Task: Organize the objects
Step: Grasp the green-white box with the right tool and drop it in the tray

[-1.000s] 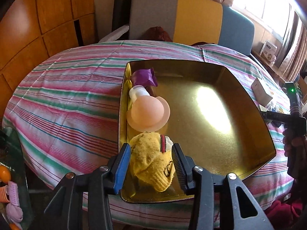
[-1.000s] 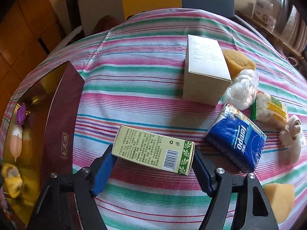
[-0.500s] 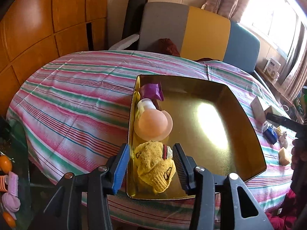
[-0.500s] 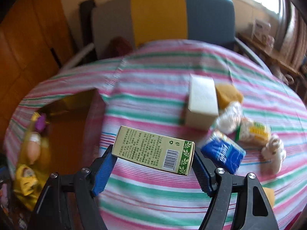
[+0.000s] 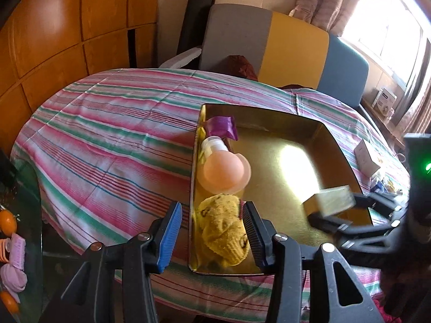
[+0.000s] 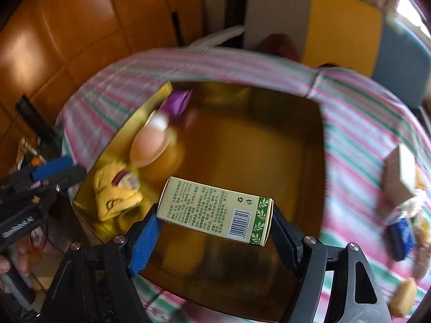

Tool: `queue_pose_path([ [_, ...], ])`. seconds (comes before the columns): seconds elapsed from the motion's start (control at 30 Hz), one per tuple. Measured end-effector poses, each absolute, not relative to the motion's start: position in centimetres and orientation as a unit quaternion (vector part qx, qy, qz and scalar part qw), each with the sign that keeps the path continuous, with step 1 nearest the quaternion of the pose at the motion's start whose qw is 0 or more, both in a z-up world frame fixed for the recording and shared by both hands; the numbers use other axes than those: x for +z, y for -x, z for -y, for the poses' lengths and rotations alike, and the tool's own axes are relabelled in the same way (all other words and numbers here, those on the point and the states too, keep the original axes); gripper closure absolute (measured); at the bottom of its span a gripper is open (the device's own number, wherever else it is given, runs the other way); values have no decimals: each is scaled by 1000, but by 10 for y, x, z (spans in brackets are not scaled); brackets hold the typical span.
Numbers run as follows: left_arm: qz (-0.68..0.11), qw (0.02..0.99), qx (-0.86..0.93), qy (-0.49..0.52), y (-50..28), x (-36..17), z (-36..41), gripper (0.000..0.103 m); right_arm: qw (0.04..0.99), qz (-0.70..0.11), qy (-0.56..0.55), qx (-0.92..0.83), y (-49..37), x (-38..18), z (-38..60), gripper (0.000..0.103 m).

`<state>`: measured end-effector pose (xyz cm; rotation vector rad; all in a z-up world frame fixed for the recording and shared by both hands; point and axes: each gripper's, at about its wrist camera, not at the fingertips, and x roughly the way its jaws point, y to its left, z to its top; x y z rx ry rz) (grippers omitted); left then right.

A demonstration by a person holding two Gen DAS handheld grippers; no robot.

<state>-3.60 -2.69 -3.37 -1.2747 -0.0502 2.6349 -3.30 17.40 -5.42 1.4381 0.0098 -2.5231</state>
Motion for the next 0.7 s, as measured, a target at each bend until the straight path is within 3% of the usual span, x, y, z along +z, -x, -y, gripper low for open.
queue_pose_path([
  [0.27,36,88,894,438,38,-39,48,56,171,10,-541,-823,38,-88,-135,22],
  [0.37,38,87,894,438,38,-40,51,56,204,42,-542,-814,36,-90,-130,13],
  [0.4,38,88,894,437,37,-40,51,56,213,61,-542,-811,36,-91,-131,4],
  [0.43,38,89,895,435,37,-39,50,56,218,73,-542,-808,37,-91,-133,0],
  [0.7,25,99,898,427,35,-32,41,56,215,78,-517,-825,28,-74,-145,0],
])
